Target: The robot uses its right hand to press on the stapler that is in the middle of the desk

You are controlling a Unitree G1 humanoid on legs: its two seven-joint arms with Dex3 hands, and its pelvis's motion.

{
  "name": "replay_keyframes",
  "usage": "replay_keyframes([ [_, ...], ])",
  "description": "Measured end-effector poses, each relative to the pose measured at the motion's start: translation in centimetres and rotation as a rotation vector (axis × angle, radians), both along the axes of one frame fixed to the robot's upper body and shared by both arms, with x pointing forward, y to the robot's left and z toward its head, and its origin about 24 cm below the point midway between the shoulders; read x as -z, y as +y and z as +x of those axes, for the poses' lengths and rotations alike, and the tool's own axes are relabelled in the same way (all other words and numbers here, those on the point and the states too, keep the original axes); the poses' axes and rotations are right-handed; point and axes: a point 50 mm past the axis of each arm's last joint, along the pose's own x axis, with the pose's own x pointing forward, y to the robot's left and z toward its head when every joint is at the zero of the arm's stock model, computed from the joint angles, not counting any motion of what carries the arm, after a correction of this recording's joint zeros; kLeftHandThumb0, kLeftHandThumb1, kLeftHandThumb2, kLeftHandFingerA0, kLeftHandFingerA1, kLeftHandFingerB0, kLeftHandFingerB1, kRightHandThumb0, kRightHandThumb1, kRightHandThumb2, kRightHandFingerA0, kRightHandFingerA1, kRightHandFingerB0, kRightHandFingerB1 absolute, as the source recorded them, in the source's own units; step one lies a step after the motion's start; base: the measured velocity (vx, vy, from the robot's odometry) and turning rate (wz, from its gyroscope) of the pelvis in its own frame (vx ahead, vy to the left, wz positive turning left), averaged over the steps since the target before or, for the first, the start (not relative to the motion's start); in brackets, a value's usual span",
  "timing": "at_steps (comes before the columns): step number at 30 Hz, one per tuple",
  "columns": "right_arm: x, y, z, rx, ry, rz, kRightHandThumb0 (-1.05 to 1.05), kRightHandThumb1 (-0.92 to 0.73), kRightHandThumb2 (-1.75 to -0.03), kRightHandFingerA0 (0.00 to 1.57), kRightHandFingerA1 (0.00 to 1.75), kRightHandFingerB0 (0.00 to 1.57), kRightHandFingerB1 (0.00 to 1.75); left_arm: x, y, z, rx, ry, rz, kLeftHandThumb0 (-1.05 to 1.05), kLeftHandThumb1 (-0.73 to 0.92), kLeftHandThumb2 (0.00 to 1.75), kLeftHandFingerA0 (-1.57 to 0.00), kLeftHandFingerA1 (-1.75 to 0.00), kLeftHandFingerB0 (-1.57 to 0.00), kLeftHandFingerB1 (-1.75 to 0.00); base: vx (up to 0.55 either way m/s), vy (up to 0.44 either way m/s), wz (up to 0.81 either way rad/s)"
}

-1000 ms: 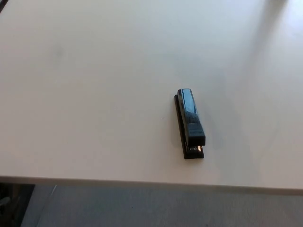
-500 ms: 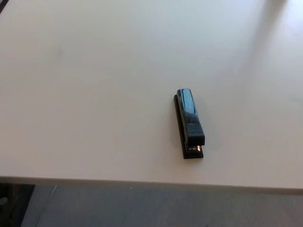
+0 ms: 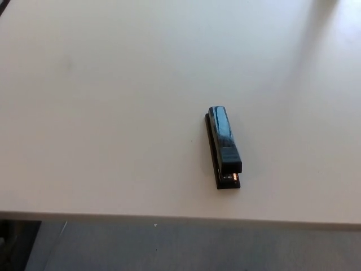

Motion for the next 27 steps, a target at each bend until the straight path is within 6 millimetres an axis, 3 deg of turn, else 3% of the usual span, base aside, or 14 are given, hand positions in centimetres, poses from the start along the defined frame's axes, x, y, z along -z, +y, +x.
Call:
replay_keyframes([
  [1, 1.1, 0.4, -0.3, -0.001, 0.034, 0.036, -0.50, -0.44, -0.89, 0.84, 0.77, 0.29, 0.55, 0.0, 0.1, 0.0, -0.002, 0.000, 0.002, -0.51, 0.92, 0.81, -0.01, -0.19, -0.03, -0.20, 0.00, 0.000, 0.00],
  [3, 3.0, 1.3, -0.6, -0.020, 0.118, 0.104, -0.50, -0.44, -0.89, 0.84, 0.77, 0.29, 0.55, -0.1, 0.1, 0.0, -0.005, 0.000, 0.006, -0.51, 0.92, 0.81, -0.01, -0.19, -0.03, -0.20, 0.00, 0.000, 0.00],
  [4, 4.3, 2.0, -0.9, -0.033, 0.172, 0.154, -0.50, -0.67, -0.59, 0.60, 0.74, 0.23, 0.41, -0.1, 0.2, 0.0, -0.007, 0.000, 0.006, -0.51, 0.92, 0.81, -0.01, -0.19, -0.03, -0.19, 0.00, 0.000, 0.00],
  [5, 5.0, 2.4, -1.0, -0.043, 0.202, 0.187, -0.55, -0.69, -0.59, 0.39, 0.70, 0.16, 0.41, -0.1, 0.2, 0.0, -0.007, 0.000, 0.007, -0.51, 0.92, 0.82, -0.01, -0.18, -0.03, -0.19, 0.00, 0.000, 0.00],
  [6, 5.7, 2.8, -1.1, -0.061, 0.238, 0.217, -0.68, -0.65, -0.84, 0.06, 0.57, 0.02, 0.34, -0.1, 0.2, 0.0, -0.008, 0.000, 0.009, -0.51, 0.92, 0.81, -0.01, -0.19, -0.03, -0.19, 0.00, 0.000, 0.00],
  [7, 6.2, 3.1, -1.2, -0.084, 0.272, 0.238, -0.90, -0.56, -0.90, 0.00, 0.32, 0.00, 0.09, -0.1, 0.2, 0.0, -0.009, 0.000, 0.010, -0.50, 0.92, 0.81, -0.01, -0.18, -0.03, -0.19, 0.00, 0.000, 0.00],
  [12, 8.2, 5.0, -1.1, -0.233, 0.410, 0.316, -1.04, -0.75, -1.09, 0.00, 0.12, 0.00, 0.02, -0.1, 0.3, 0.0, -0.013, 0.002, 0.010, -0.49, 0.92, 0.80, 0.00, -0.21, -0.02, -0.21, 0.00, 0.000, 0.00],
  [15, 8.8, 6.0, 0.0, -0.348, 0.489, 0.330, -1.05, -0.76, -1.09, 0.00, 0.17, 0.00, 0.06, -0.1, 0.3, 0.0, -0.015, 0.003, 0.009, -0.51, 0.92, 0.82, -0.01, -0.19, -0.03, -0.20, 0.00, 0.000, 0.00],
  [16, 9.0, 6.4, 0.5, -0.396, 0.522, 0.332, -1.02, -0.75, -1.05, 0.00, 0.10, 0.00, 0.01, -0.1, 0.3, 0.0, -0.016, 0.004, 0.008, -0.50, 0.92, 0.83, -0.01, -0.19, -0.03, -0.20, 0.00, 0.000, 0.00],
  [17, 9.1, 6.7, 0.9, -0.432, 0.544, 0.333, -0.97, -0.68, -1.01, 0.00, 0.18, 0.00, 0.12, -0.1, 0.2, 0.1, -0.016, 0.004, 0.007, -0.51, 0.92, 0.83, -0.01, -0.19, -0.03, -0.19, 0.00, 0.000, 0.00],
  [18, 9.2, 7.0, 1.4, -0.470, 0.561, 0.340, -1.02, -0.75, -1.06, 0.00, 0.12, 0.00, 0.02, -0.2, 0.2, 0.1, -0.016, 0.003, 0.007, -0.51, 0.92, 0.80, -0.01, -0.20, -0.03, -0.19, 0.00, 0.000, 0.00],
  [22, 9.6, 8.6, 3.5, -0.629, 0.654, 0.354, -0.97, -0.73, -1.05, 0.00, 0.16, 0.00, 0.10, -0.2, 0.2, 0.2, -0.018, 0.004, 0.005, -0.53, 0.92, 0.80, 0.00, -0.17, -0.03, -0.18, 0.00, 0.000, 0.00],
  [27, 10.0, 10.7, 5.8, -0.800, 0.736, 0.369, -1.03, -0.73, -1.05, 0.00, 0.05, 0.00, 0.00, -0.2, 0.2, 0.3, -0.020, 0.005, 0.003, -0.53, 0.92, 0.79, 0.00, -0.16, -0.03, -0.18, 0.00, 0.000, 0.00],
])
